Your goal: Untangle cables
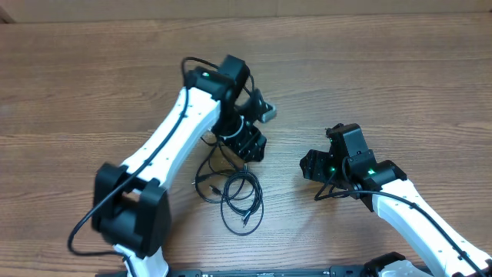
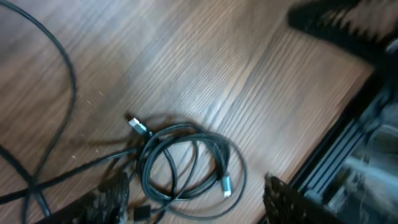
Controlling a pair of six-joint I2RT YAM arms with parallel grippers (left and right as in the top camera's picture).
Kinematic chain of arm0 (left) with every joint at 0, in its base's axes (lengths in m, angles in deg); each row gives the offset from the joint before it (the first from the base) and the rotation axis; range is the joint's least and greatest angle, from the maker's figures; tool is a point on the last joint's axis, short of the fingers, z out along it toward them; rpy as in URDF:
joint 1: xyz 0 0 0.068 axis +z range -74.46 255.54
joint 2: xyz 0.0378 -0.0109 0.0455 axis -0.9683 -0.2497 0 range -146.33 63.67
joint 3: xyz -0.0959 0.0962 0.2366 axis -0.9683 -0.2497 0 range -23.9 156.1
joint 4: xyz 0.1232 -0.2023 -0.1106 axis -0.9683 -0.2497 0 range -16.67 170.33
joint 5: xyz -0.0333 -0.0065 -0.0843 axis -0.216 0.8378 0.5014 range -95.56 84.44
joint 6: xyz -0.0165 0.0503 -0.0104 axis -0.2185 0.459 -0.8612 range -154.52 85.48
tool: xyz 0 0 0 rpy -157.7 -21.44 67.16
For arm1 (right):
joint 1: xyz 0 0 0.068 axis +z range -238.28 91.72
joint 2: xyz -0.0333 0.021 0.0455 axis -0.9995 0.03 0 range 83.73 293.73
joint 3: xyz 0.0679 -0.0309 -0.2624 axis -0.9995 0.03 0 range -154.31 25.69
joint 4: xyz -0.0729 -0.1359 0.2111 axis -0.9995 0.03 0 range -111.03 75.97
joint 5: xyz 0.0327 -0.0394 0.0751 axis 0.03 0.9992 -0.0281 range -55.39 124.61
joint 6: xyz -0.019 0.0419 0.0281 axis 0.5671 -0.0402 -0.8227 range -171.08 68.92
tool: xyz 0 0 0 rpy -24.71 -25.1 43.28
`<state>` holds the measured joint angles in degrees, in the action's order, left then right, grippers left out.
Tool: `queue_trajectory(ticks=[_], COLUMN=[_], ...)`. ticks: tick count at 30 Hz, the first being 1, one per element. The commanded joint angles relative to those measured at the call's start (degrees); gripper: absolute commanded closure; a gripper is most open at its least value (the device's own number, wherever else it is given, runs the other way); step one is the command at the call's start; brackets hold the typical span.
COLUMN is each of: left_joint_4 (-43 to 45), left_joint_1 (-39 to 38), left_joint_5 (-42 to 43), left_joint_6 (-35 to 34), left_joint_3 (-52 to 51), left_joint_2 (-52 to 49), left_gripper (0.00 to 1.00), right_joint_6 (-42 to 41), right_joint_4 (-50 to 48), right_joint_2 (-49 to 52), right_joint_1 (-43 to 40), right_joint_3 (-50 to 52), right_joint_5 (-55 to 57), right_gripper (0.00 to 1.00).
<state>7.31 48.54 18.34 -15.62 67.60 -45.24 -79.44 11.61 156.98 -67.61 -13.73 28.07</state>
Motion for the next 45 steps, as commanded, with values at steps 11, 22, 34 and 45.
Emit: queue_trajectory(ticks=[11,22,34,45], left_joint_4=[-5.16,-11.61,14.80,36.22], left_joint_1=[-1.90,-1.90,-1.90,-1.90], left_joint_5=[-10.40,-10.36,-15.52,-15.17], left_joint_6=[1.88,-0.59,-8.31,-1.68], left_joint_3=[0.46,-2.23,-27.74,-39.28], left_joint_2=[-5.01,1.79,29.22,22.10], left_gripper=[0.47,0.61,0.44,0.55], right_joint_6=[-1.57,-3.56,-2.71,-2.73], right_joint_4=[0.74,14.12,20.52,19.74], right_joint_2=[-0.11,-0.39,-0.39,-0.37], right_joint_1=[-0.07,-15.54,-22.88,-22.88], right_joint_3=[-1.09,-2.40,-3.37,-3.37], right_joint_5=[0.98,0.94,0.24,-1.20], right_gripper=[0.35,0.32,0.12,0.12])
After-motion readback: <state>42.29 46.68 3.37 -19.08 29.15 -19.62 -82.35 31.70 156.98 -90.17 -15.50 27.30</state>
